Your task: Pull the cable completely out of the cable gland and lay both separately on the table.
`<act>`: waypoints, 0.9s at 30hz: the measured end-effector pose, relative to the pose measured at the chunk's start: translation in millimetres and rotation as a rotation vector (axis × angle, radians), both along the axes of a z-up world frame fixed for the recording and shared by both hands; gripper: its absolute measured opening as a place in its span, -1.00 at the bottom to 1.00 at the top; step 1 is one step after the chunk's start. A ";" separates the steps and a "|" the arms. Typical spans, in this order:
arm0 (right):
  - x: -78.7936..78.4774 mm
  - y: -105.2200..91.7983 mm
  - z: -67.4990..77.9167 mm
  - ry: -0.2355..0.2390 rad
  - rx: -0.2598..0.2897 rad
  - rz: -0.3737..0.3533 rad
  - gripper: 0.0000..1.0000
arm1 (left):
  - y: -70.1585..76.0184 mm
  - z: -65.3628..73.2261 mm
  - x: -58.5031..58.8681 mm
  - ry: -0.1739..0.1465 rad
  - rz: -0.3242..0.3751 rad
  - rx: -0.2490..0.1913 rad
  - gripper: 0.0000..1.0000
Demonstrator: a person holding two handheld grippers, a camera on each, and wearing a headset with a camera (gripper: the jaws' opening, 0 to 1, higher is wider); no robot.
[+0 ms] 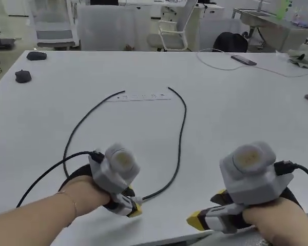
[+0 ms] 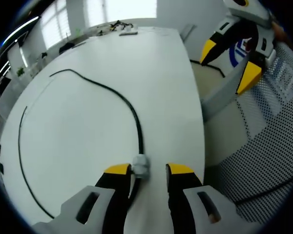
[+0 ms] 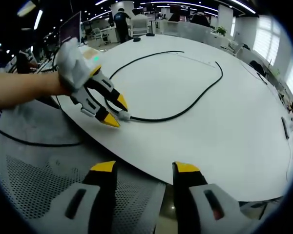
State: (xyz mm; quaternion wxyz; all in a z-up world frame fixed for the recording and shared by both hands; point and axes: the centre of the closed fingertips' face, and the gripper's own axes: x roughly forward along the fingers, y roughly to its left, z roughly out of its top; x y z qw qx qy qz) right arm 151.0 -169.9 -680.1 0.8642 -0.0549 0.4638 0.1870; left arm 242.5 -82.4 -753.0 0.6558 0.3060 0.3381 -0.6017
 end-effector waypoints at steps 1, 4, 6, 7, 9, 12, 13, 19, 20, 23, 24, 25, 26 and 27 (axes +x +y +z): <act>0.0 0.1 0.0 0.000 0.000 0.000 -0.06 | 0.3 -1.2 0.7 0.000 0.004 0.003 -0.41; -0.3 0.0 -0.1 0.000 -0.001 0.001 -0.06 | -0.6 -2.3 2.1 -0.021 0.010 0.009 -0.46; -0.6 -0.1 -0.6 0.001 -0.002 0.003 -0.07 | -0.9 -4.9 3.9 -0.038 0.010 0.017 -0.51; -0.7 -0.2 -0.7 0.002 -0.002 0.002 -0.07 | -0.9 -5.7 4.5 -0.039 0.014 0.018 -0.53; -1.1 -0.8 -2.0 0.011 -0.007 -0.002 -0.07 | -0.3 -5.3 8.2 -0.043 0.067 0.010 -0.61; -2.7 -1.0 -3.6 0.021 -0.021 0.006 -0.07 | 0.7 -5.5 7.8 -0.044 0.051 0.016 -0.66; -3.1 -1.3 -4.1 0.023 -0.021 0.008 -0.07 | 1.5 -5.4 7.7 -0.046 0.050 0.019 -0.66; -2.9 -1.0 -2.9 0.019 -0.017 0.003 -0.07 | 4.3 20.4 7.0 -0.039 0.063 -0.017 -0.66; -3.1 -0.4 -3.0 0.020 -0.014 0.005 -0.08 | 4.8 28.3 7.4 -0.034 0.075 -0.035 -0.66; -4.4 1.6 -3.8 0.025 -0.012 0.016 -0.09 | 6.9 44.7 5.7 -0.035 0.081 -0.054 -0.66; -4.3 1.8 -3.7 0.025 -0.011 0.016 -0.09 | 8.2 53.3 3.8 -0.042 0.074 -0.054 -0.66; -3.5 1.7 -3.0 0.023 -0.009 0.013 -0.09 | 9.1 58.1 2.7 -0.046 0.066 -0.053 -0.67; -3.1 1.5 -2.8 0.022 -0.008 0.012 -0.09 | 9.9 62.8 2.2 -0.053 0.063 -0.056 -0.67; -2.2 1.3 -2.2 0.021 -0.006 0.011 -0.09 | 10.8 71.8 0.2 -0.062 0.061 -0.072 -0.67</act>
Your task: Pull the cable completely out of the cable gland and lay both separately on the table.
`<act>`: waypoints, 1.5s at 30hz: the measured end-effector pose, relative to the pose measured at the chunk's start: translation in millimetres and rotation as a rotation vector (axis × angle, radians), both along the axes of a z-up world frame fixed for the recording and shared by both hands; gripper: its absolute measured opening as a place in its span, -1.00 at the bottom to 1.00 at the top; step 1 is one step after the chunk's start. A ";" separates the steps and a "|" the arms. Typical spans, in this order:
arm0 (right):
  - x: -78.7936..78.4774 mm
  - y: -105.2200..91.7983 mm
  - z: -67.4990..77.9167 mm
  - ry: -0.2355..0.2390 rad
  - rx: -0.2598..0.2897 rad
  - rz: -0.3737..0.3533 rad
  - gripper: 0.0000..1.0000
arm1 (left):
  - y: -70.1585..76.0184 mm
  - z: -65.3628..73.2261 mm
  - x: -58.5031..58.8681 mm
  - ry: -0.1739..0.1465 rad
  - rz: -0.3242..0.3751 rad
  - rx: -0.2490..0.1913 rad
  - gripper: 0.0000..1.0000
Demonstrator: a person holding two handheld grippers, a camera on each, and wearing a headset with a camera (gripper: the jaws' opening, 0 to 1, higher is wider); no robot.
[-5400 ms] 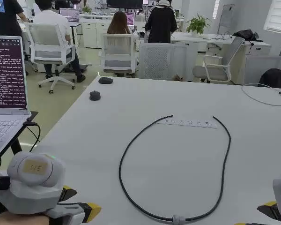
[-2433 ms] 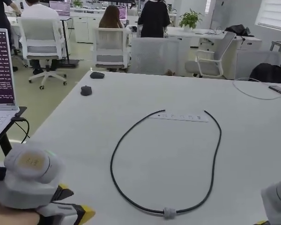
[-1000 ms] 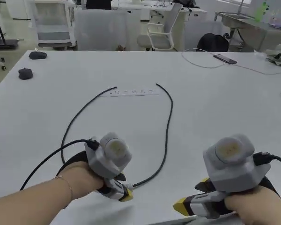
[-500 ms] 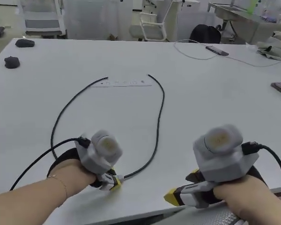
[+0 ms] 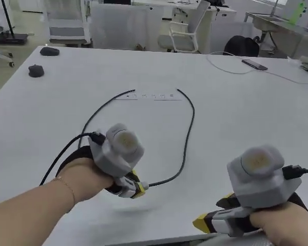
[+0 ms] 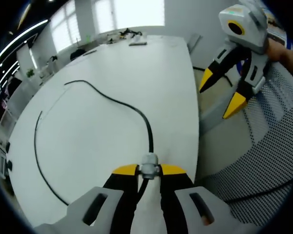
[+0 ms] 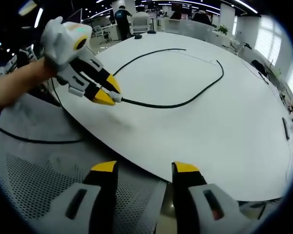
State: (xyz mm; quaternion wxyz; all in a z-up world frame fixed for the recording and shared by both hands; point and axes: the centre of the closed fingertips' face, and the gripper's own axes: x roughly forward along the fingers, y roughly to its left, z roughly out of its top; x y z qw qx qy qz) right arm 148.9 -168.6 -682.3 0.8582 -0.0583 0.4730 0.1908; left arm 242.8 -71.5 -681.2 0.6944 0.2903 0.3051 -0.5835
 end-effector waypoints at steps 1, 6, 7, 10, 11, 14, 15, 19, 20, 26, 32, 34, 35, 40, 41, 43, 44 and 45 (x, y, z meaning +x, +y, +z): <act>0.0 0.6 0.1 0.000 0.002 0.001 -0.09 | 1.1 8.8 -3.9 0.001 -0.003 -0.023 -0.67; -2.1 4.1 -0.1 0.011 0.015 0.008 -0.08 | 12.7 27.7 -17.2 -0.020 -0.005 -0.035 -0.67; -2.5 4.4 0.1 0.011 0.013 0.014 -0.07 | 15.3 32.9 -20.7 -0.032 -0.009 -0.038 -0.67; -4.0 7.5 1.1 0.012 0.013 0.041 -0.05 | 20.7 47.5 -29.9 -0.052 -0.017 -0.056 -0.67; -7.1 12.2 1.0 0.028 0.036 0.059 -0.04 | 23.1 54.4 -33.6 -0.060 -0.019 -0.067 -0.67; -9.1 17.7 5.1 0.032 0.054 0.097 -0.05 | 30.2 72.0 -41.0 -0.081 -0.016 -0.094 -0.67; -9.9 19.1 7.1 0.032 0.050 0.121 -0.05 | 33.8 78.6 -43.8 -0.097 -0.017 -0.098 -0.67; -11.7 30.5 27.2 0.018 0.061 0.233 -0.09 | 44.4 90.5 -51.6 -0.141 -0.028 -0.092 -0.67; -10.9 40.1 41.6 -0.015 0.087 0.285 -0.12 | 48.2 93.6 -51.2 -0.168 -0.025 -0.089 -0.67; 5.0 84.2 77.2 -0.114 0.203 0.401 -0.20 | 57.5 95.0 -54.9 -0.266 -0.025 -0.087 -0.67; 17.8 127.5 81.4 -0.149 0.292 0.501 -0.27 | 63.8 89.1 -52.6 -0.375 -0.030 -0.064 -0.67; 18.5 137.7 83.9 -0.172 0.338 0.529 -0.36 | 65.3 86.4 -53.9 -0.390 -0.041 -0.049 -0.67; 19.1 138.5 84.3 -0.175 0.345 0.526 -0.37 | 66.7 84.0 -54.6 -0.406 -0.059 -0.030 -0.67; 26.7 150.1 81.4 -0.219 0.428 0.553 -0.34 | 62.4 76.5 -64.0 -0.431 -0.104 -0.031 -0.67; 27.6 151.4 79.0 -0.217 0.427 0.564 -0.35 | 63.7 73.2 -64.1 -0.441 -0.120 -0.004 -0.67; 29.4 153.6 73.7 -0.208 0.421 0.594 -0.36 | 67.8 68.3 -59.5 -0.494 -0.147 0.062 -0.67; 30.3 154.1 72.1 -0.202 0.421 0.602 -0.38 | 65.9 67.0 -60.4 -0.496 -0.151 0.059 -0.67; 32.1 154.5 71.0 -0.199 0.425 0.606 -0.39 | 64.6 66.8 -61.7 -0.494 -0.156 0.057 -0.67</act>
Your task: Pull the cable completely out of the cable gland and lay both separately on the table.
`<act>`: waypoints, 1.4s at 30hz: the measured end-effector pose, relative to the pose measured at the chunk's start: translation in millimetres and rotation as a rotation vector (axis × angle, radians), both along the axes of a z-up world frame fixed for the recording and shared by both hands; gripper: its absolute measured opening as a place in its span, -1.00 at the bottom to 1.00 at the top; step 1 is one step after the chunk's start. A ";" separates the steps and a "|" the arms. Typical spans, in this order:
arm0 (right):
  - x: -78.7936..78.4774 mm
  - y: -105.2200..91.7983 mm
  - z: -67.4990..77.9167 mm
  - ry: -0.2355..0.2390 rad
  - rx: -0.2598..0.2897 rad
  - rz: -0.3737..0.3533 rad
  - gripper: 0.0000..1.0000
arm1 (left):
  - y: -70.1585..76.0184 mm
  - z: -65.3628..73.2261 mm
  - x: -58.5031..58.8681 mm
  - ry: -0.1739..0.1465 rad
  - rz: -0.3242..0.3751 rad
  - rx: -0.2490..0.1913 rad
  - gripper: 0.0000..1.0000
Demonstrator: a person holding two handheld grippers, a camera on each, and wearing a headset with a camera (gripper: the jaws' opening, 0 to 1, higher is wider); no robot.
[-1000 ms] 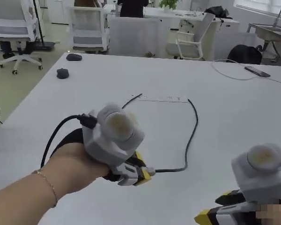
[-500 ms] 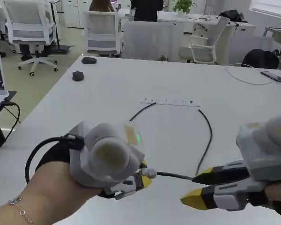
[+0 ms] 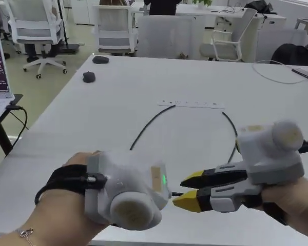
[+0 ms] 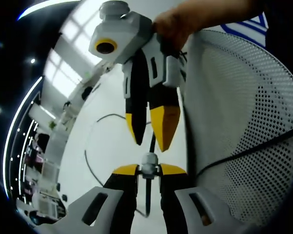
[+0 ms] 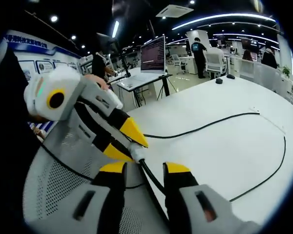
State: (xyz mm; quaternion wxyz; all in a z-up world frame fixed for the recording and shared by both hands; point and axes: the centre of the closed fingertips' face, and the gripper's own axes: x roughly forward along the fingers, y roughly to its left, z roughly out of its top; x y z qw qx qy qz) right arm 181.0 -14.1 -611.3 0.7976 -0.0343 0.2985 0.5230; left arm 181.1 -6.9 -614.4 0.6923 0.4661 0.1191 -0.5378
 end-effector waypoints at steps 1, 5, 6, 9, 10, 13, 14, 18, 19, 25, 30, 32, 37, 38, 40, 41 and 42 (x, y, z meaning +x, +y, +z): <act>0.9 0.7 0.0 0.003 0.007 0.003 -0.40 | -1.1 -0.3 -1.6 -0.012 -0.017 0.009 -0.67; -6.0 7.1 -1.3 -0.002 0.017 0.092 -0.54 | -0.5 -5.3 -4.7 -0.045 -0.053 0.053 -0.67; -7.0 7.8 -3.2 -0.002 0.009 0.101 -0.55 | -1.3 -6.2 -5.7 -0.049 -0.063 0.056 -0.67; -9.2 10.4 -8.9 -0.002 -0.013 0.112 -0.54 | -3.7 -8.0 -8.2 -0.057 -0.086 0.062 -0.67; -9.7 10.1 -10.4 -0.006 -0.022 0.115 -0.54 | -3.9 -9.1 -8.5 -0.054 -0.090 0.065 -0.67; -13.0 10.5 -14.2 -0.016 -0.047 0.130 -0.59 | -2.9 -11.9 -9.8 -0.051 -0.098 0.081 -0.67; -13.4 11.0 -15.1 -0.017 -0.050 0.134 -0.61 | -3.5 -11.6 -10.7 -0.055 -0.105 0.080 -0.67; -15.9 12.5 -19.9 -0.042 -0.098 0.160 -0.62 | -4.4 -8.7 -10.5 -0.062 -0.111 0.077 -0.66; -15.9 13.0 -19.2 -0.047 -0.096 0.161 -0.62 | -5.5 -6.3 -10.3 -0.057 -0.114 0.067 -0.66; -10.9 8.9 -20.1 -0.057 -0.104 0.144 -0.67 | -11.5 -11.2 -8.6 -0.065 -0.165 0.118 -0.66; -11.8 6.7 -27.2 -0.067 -0.147 0.151 -0.75 | -16.0 -19.7 -7.5 -0.075 -0.186 0.132 -0.66; -13.5 5.5 -31.9 -0.063 -0.173 0.156 -0.75 | -16.5 -22.8 -9.7 -0.073 -0.192 0.134 -0.66; -14.1 3.9 -38.4 -0.058 -0.204 0.161 -0.74 | -17.0 -28.0 -12.0 -0.080 -0.207 0.150 -0.66; -13.8 3.3 -37.5 -0.058 -0.203 0.158 -0.72 | -17.1 -28.5 -12.2 -0.083 -0.208 0.152 -0.66; -12.3 3.4 -35.4 -0.058 -0.187 0.144 -0.67 | -17.2 -30.5 -13.2 -0.085 -0.211 0.157 -0.66; -14.8 4.1 -36.0 -0.048 -0.183 0.154 -0.69 | -17.3 -31.2 -14.2 -0.087 -0.212 0.161 -0.66; -17.8 5.5 -38.3 -0.040 -0.186 0.171 -0.74 | -17.5 -31.5 -15.1 -0.097 -0.222 0.169 -0.66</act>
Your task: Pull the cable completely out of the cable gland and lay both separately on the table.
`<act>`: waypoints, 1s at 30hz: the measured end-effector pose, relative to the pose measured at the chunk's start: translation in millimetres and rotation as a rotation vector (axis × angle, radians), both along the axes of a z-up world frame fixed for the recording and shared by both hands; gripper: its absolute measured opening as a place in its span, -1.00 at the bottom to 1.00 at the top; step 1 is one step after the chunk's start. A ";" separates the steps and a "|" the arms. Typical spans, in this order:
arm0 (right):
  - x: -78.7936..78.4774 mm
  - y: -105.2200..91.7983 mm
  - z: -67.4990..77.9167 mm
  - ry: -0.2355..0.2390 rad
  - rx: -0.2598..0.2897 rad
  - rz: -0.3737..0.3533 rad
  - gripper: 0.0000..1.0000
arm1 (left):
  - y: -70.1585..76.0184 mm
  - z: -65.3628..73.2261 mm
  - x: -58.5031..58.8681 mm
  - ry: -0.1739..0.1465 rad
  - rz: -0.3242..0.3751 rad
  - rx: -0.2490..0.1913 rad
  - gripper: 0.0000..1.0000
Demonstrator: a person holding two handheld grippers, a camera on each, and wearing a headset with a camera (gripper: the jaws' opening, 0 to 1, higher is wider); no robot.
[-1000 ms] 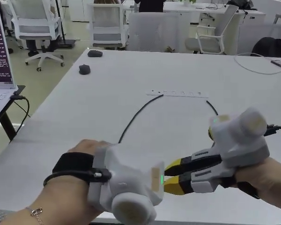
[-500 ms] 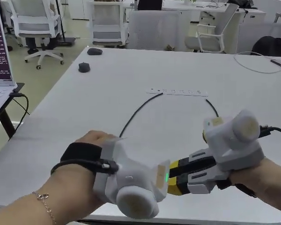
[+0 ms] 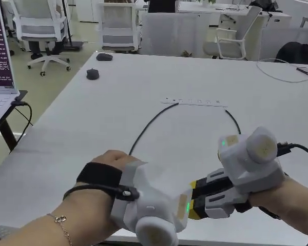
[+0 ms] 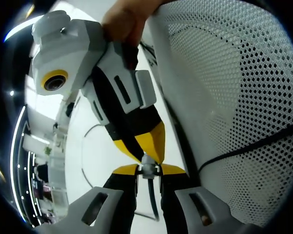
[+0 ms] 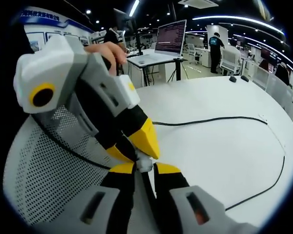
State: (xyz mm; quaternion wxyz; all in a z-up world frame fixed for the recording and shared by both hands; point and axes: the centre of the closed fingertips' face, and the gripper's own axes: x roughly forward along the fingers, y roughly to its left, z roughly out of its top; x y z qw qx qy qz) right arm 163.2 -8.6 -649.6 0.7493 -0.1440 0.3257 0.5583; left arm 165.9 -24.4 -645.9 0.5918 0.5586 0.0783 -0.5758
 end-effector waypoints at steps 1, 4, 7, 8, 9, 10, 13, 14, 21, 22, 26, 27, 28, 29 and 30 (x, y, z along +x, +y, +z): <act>-0.1 -0.4 -1.8 -0.006 -0.015 0.004 -0.74 | 0.1 -1.6 -2.0 -0.005 -0.008 0.008 -0.66; -3.8 1.0 -3.7 -0.016 -0.032 0.020 -0.74 | 0.1 -4.5 -4.4 -0.010 -0.024 0.025 -0.66; -3.7 -0.3 -4.6 -0.023 -0.040 0.023 -0.74 | -0.1 -4.4 -4.4 -0.004 -0.023 0.025 -0.66; -3.2 -0.5 -4.5 -0.028 -0.041 0.023 -0.74 | -0.1 -4.3 -3.8 0.002 -0.016 0.021 -0.66; -2.1 -0.5 -4.1 -0.041 -0.045 0.025 -0.74 | 0.2 -4.1 -1.9 0.019 0.003 0.009 -0.67; -1.6 0.0 -3.6 -0.055 -0.047 0.028 -0.75 | 0.9 -4.0 -0.8 0.032 0.015 0.001 -0.67; -0.5 1.4 -5.8 -0.121 -0.104 0.052 -0.76 | 3.5 -8.2 -0.6 0.106 0.074 -0.016 -0.67; 0.1 2.8 -6.9 -0.165 -0.132 0.080 -0.76 | 4.8 -10.7 -0.4 0.129 0.086 -0.014 -0.68; 3.8 8.3 -7.3 -0.240 -0.169 0.093 -0.79 | 10.6 -11.6 7.3 0.264 0.201 -0.084 -0.68; 3.7 8.5 -6.8 -0.256 -0.174 0.099 -0.79 | 10.4 -11.2 7.9 0.281 0.210 -0.096 -0.68; 3.7 8.7 -7.2 -0.288 -0.193 0.122 -0.79 | 11.7 -12.8 8.6 0.366 0.250 -0.124 -0.68; 4.2 8.6 -7.9 -0.313 -0.212 0.143 -0.80 | 11.2 -13.9 8.5 0.393 0.260 -0.130 -0.68; 4.3 8.1 -8.7 -0.330 -0.227 0.158 -0.80 | 11.2 -14.9 7.8 0.422 0.275 -0.136 -0.68; 4.0 9.7 -9.2 -0.346 -0.235 0.176 -0.80 | 11.3 -15.9 8.8 0.447 0.275 -0.137 -0.68; 2.5 9.9 -9.9 -0.350 -0.244 0.186 -0.80 | 11.8 -17.2 7.0 0.488 0.287 -0.141 -0.68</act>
